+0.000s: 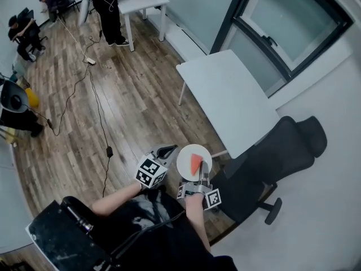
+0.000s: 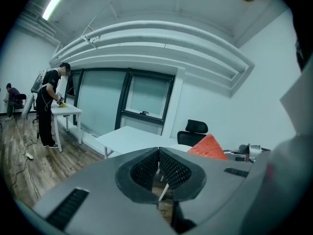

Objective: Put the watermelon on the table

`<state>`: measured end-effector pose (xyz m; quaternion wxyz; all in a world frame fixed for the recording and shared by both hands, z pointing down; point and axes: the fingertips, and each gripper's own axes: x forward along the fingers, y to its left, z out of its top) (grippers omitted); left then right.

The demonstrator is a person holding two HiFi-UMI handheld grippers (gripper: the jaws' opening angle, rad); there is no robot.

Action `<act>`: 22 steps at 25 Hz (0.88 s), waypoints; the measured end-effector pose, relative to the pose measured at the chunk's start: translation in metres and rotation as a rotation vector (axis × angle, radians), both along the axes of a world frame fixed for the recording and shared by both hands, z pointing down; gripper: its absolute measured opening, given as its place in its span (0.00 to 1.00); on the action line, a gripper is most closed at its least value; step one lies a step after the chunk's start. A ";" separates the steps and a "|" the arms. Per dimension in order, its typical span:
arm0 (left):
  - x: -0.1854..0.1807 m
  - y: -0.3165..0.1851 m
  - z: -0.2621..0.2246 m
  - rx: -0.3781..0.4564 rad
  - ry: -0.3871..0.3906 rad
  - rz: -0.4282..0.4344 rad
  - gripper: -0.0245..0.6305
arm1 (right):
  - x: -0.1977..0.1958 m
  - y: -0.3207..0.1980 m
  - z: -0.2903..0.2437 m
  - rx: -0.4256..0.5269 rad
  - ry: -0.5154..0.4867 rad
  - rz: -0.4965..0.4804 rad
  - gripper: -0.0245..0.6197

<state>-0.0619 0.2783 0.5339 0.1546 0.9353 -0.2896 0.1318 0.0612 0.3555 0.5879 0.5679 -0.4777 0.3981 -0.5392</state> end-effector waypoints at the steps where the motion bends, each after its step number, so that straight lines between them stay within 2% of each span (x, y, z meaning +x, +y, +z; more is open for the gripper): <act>1: 0.002 -0.011 0.001 0.004 0.006 -0.005 0.05 | 0.004 -0.011 0.003 -0.005 0.001 -0.001 0.08; 4: 0.001 -0.055 0.006 0.001 0.035 -0.039 0.05 | 0.011 -0.056 0.007 0.001 0.021 -0.023 0.08; 7: -0.001 -0.110 0.008 -0.014 0.060 -0.051 0.05 | 0.013 -0.109 -0.009 0.051 0.069 -0.048 0.09; 13: 0.032 -0.199 0.000 0.006 0.096 0.035 0.05 | 0.039 -0.198 -0.035 0.136 0.134 -0.008 0.08; 18: 0.066 -0.251 0.000 0.020 0.092 0.067 0.05 | 0.066 -0.252 -0.027 0.091 0.153 0.007 0.08; 22: 0.097 -0.296 0.022 -0.008 0.094 0.068 0.05 | 0.093 -0.304 -0.003 0.036 0.156 -0.011 0.09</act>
